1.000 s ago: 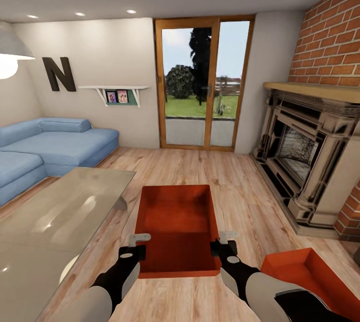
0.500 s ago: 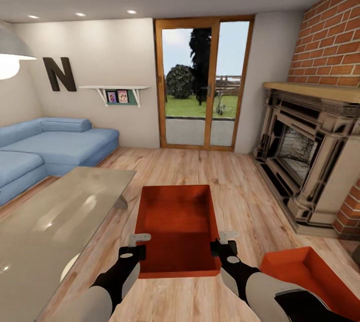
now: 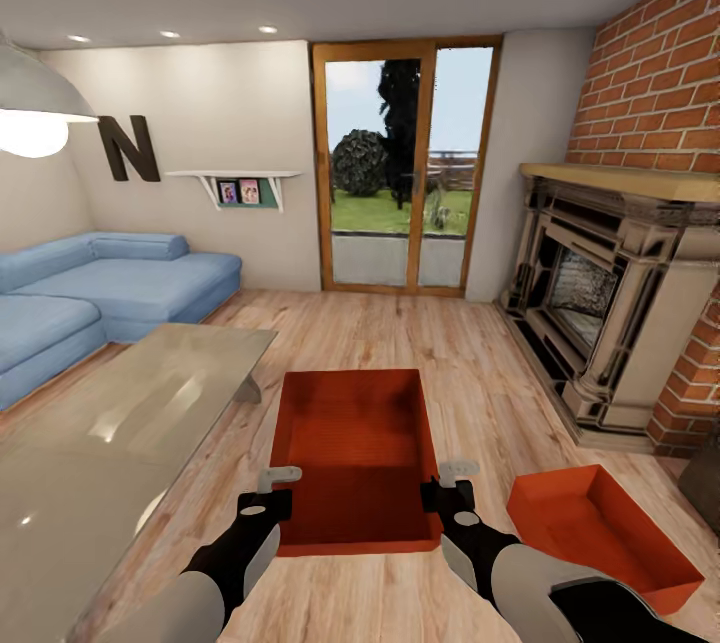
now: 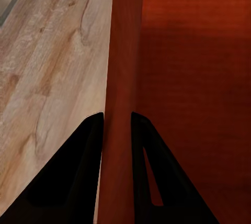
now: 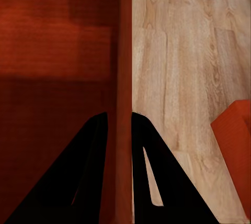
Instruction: Move the two storage containers from the living room to the garage. In the garage, place one container on the floor and stack the other container on top of it (either order is fine).
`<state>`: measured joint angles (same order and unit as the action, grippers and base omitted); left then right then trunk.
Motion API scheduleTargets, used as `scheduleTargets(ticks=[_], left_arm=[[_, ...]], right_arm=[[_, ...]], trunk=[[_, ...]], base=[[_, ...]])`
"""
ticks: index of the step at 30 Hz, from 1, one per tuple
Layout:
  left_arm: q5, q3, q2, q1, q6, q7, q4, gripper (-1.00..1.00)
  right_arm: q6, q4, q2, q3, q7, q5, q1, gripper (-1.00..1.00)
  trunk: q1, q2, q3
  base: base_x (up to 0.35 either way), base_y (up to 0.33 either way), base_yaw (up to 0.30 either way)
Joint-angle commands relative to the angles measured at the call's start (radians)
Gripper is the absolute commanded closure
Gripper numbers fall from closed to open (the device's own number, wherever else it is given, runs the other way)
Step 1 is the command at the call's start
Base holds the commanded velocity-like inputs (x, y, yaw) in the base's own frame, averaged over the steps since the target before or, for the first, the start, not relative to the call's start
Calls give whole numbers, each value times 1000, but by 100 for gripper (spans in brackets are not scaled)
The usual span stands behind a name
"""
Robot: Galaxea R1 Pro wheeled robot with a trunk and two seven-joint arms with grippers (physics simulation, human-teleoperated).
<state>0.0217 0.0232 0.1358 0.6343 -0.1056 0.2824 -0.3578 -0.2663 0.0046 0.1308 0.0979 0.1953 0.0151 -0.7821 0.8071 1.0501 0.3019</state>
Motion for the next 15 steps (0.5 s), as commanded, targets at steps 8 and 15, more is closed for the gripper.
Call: scheduleTargets(ticks=[8,15], left_arm=[[-25,-28,1,1,-6,11,-6,100],[-25,-28,1,1,-5,11,-6,100]], right_arm=[[-1,2,6,-29,3,8,0,100],[-1,2,6,-29,3,8,0,100]], trunk=[[-1,1,1],[-1,1,1]], base=[[-346,0,0],[-346,0,11]])
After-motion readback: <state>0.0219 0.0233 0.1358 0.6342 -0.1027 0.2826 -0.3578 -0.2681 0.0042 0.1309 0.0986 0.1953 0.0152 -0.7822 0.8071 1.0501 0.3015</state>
